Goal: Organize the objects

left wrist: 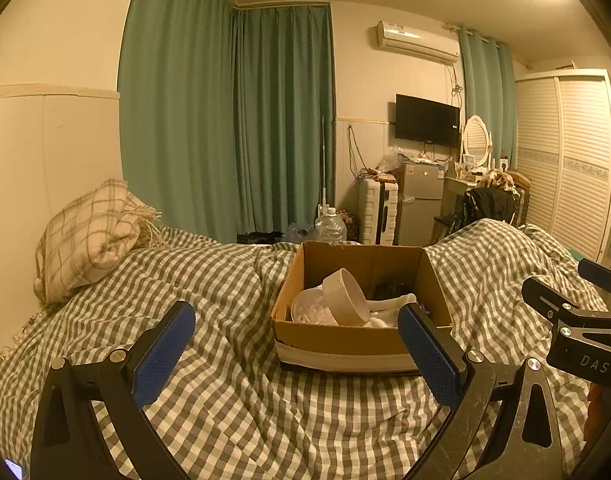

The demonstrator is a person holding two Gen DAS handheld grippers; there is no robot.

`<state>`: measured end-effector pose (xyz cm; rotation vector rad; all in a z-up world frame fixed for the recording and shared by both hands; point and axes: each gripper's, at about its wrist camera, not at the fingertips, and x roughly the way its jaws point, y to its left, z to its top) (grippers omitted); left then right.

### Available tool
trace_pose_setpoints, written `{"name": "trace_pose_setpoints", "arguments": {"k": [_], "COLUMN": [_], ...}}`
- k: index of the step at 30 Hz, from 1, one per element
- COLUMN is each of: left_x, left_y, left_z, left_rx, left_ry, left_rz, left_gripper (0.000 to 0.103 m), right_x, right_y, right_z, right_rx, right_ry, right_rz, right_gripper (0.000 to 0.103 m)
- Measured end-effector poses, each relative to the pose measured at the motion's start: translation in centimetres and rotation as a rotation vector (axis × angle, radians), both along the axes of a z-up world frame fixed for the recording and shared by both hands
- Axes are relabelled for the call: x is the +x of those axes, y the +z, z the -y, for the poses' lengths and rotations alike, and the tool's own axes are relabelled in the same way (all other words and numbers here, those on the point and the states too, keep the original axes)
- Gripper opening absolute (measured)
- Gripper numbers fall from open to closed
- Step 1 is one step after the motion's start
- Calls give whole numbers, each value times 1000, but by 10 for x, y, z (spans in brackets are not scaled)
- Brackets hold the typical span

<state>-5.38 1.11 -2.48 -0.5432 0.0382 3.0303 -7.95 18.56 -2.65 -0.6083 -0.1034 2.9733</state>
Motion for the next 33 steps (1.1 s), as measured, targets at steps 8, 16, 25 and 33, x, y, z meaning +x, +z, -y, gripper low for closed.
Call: {"name": "trace_pose_setpoints", "arguments": {"k": [8,16,25,33], "left_x": [2,4,3,3], "left_y": [0,0,0,0], "left_z": [-1,-1,0,0], "left_rx": [11,17,19,19], "left_ry": [-4,8,10,10], "left_rz": [3,0,5,6], "left_gripper": [103,103,103,103], "right_x": [0,0,0,0], "right_y": [0,-2,-3,-3], "right_z": [0,0,1,1], "right_rx": [2,4,6,7], "right_ry": [0,2,1,2], "right_rz": [0,6,8,10], "right_gripper": [103,103,103,103]}}
